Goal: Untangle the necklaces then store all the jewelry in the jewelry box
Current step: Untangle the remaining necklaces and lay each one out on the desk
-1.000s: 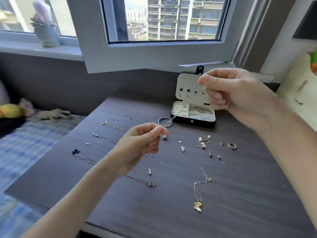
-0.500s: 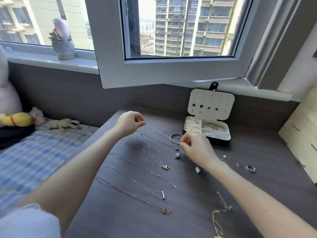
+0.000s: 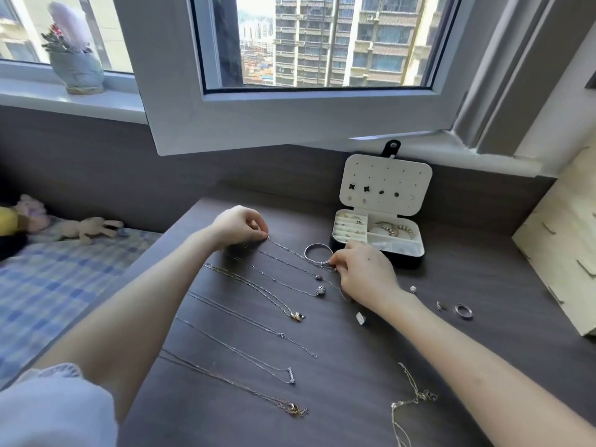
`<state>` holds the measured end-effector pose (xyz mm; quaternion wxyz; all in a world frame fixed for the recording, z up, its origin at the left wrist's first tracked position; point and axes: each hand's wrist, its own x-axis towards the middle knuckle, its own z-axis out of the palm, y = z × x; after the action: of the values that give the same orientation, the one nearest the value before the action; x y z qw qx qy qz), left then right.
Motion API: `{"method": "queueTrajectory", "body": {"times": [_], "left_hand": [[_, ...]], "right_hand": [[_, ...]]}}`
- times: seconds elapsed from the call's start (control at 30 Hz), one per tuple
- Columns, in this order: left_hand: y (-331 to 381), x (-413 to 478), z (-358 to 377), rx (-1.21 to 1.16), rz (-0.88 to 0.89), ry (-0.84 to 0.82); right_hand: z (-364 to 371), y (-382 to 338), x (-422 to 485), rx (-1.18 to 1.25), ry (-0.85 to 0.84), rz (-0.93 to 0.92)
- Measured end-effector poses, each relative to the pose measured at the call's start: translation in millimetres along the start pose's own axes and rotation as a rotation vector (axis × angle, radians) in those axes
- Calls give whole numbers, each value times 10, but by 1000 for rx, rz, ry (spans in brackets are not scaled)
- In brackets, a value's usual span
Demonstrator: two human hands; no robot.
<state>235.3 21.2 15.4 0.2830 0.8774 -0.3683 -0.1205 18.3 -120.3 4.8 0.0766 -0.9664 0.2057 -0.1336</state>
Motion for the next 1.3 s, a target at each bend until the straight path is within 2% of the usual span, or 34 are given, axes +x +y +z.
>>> {"method": "queueTrajectory", "body": {"times": [0.13, 0.27, 0.37, 0.43, 0.53, 0.63, 0.77, 0.93, 1.13, 1.3], "left_hand": [[31, -104, -16, 42, -35, 3], [121, -260, -10, 253, 25, 144], [342, -524, 83, 253, 105, 213], [569, -809, 197, 210, 185, 199], [899, -1269, 400, 119, 318, 46], [1130, -1519, 618, 122, 450, -61], [1325, -1641, 829, 85, 483, -128], [1426, -1753, 917, 66, 465, -185], [1522, -1812, 915, -40, 398, -229], [1694, -1863, 865, -137, 442, -231]], "right_hand": [[-14, 28, -48, -58, -10, -65], [-172, 85, -190, -19, 19, -41], [-449, 166, -448, 106, 60, -2], [-677, 236, -705, 165, -47, 39], [-871, 312, -1088, 83, -295, 128], [-783, 319, -1304, 66, -382, 193], [-766, 347, -1428, 124, -303, 216], [-759, 444, -1627, 184, -315, 116], [-706, 435, -1695, 232, -240, 14], [-1041, 412, -1706, 434, -140, 21]]}}
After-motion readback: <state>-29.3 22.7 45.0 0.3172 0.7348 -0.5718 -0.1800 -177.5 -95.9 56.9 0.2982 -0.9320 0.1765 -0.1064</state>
